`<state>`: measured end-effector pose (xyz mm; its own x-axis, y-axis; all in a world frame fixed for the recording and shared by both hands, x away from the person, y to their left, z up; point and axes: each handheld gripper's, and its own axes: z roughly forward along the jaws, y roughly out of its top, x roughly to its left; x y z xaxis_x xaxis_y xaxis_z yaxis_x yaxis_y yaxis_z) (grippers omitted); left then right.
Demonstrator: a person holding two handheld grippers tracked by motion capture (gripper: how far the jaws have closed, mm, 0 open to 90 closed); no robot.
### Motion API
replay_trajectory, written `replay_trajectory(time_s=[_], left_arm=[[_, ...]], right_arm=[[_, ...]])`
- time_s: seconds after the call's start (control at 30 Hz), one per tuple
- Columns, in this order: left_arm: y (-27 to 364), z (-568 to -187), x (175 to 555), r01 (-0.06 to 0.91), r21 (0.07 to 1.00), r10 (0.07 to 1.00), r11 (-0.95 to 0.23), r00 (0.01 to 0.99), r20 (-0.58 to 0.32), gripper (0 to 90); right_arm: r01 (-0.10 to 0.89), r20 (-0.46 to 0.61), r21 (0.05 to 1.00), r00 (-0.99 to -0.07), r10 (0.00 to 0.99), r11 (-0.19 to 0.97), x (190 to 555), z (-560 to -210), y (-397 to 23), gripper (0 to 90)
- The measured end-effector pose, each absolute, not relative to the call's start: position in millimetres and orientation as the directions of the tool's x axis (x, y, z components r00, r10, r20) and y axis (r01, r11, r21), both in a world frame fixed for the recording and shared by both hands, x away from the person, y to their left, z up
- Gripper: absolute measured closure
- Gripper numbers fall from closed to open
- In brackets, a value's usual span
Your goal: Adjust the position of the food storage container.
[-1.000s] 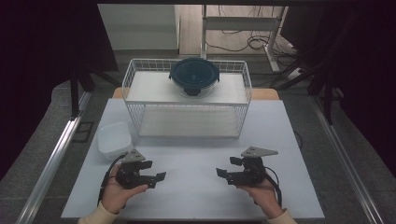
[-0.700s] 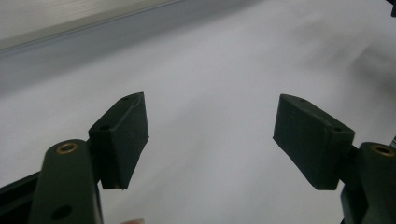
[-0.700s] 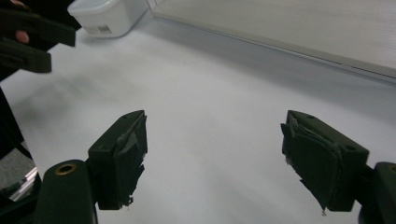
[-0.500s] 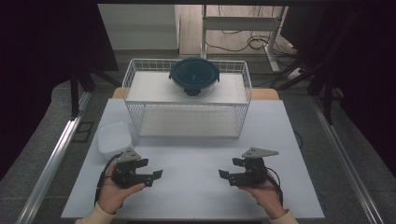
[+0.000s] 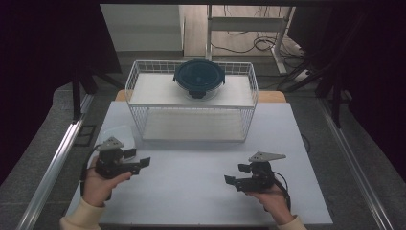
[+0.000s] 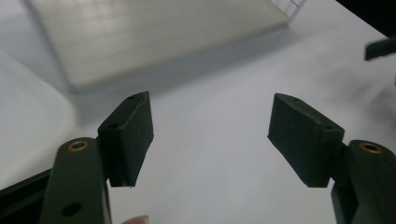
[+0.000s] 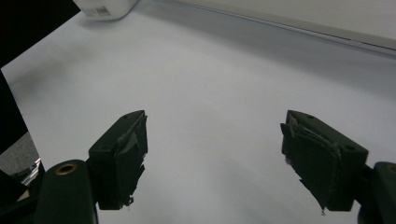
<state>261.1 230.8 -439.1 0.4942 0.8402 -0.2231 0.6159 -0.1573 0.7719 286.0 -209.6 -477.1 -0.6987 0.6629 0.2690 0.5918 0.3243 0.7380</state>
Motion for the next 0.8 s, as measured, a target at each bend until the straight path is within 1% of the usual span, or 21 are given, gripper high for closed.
replay_trajectory(time_s=[0.1, 0.2, 0.23, 0.33, 0.37, 0.4, 0.43, 0.5, 0.53, 0.6, 0.67, 0.77, 0.8], left_arm=[[249.1, -426.7, 275.0, 0.613, 0.776, 0.857, -0.149, 0.472, -0.208, 34.7], [268.0, -420.0, 291.0, 0.618, 0.775, 0.883, -0.133, 0.429, -0.191, 40.4], [274.3, -419.4, 297.2, 0.622, 0.773, 0.891, -0.127, 0.414, -0.187, 43.7], [291.5, -421.9, 318.1, 0.639, 0.757, 0.910, -0.136, 0.383, -0.160, 55.5], [297.0, -424.1, 325.8, 0.649, 0.747, 0.918, -0.141, 0.368, -0.146, 64.1], [303.1, -426.5, 333.5, 0.664, 0.736, 0.923, -0.133, 0.353, -0.152, 72.9], [307.6, -428.4, 339.1, 0.675, 0.727, 0.926, -0.125, 0.343, -0.159, 72.9], [317.5, -434.9, 354.5, 0.695, 0.705, 0.939, -0.138, 0.319, -0.130, 81.4], [321.5, -437.8, 361.1, 0.706, 0.694, 0.941, -0.141, 0.314, -0.128, 84.1], [327.6, -443.5, 372.5, 0.728, 0.673, 0.946, -0.133, 0.295, -0.133, 87.8], [330.3, -447.9, 383.2, 0.745, 0.647, 0.955, -0.162, 0.283, -0.088, 89.6], [332.6, -450.8, 396.3, 0.756, 0.629, 0.957, -0.184, 0.283, -0.059, 90.0], [333.1, -452.2, 402.1, 0.758, 0.618, 0.958, -0.208, 0.285, -0.026, 90.0]], right_arm=[[0.594, 0.269, 0.735, -0.698, 0.663, 0.327, 287.0, -477.5, -210.7, 22.0], [0.593, 0.267, 0.735, -0.699, 0.664, 0.329, 287.1, -477.5, -211.2, 22.0], [0.593, 0.266, 0.735, -0.699, 0.664, 0.329, 287.3, -477.6, -211.4, 22.0], [0.593, 0.265, 0.732, -0.701, 0.662, 0.335, 287.9, -478.4, -211.4, 22.1], [0.592, 0.262, 0.730, -0.704, 0.660, 0.341, 288.0, -478.9, -211.2, 22.1], [0.595, 0.262, 0.724, -0.705, 0.660, 0.348, 288.4, -479.5, -210.7, 22.1], [0.595, 0.262, 0.724, -0.705, 0.660, 0.348, 288.4, -479.5, -210.7, 22.1], [0.596, 0.262, 0.723, -0.705, 0.659, 0.349, 289.5, -480.7, -210.7, 22.1], [0.598, 0.263, 0.721, -0.703, 0.661, 0.350, 290.0, -481.3, -210.8, 22.1], [0.604, 0.269, 0.716, -0.701, 0.661, 0.349, 290.7, -482.5, -211.0, 22.1], [0.611, 0.280, 0.711, -0.700, 0.657, 0.348, 291.4, -483.8, -211.1, 22.0], [0.619, 0.302, 0.709, -0.699, 0.648, 0.338, 292.4, -484.6, -211.4, 22.0], [0.618, 0.298, 0.708, -0.699, 0.650, 0.341, 292.6, -485.0, -211.5, 22.0]])
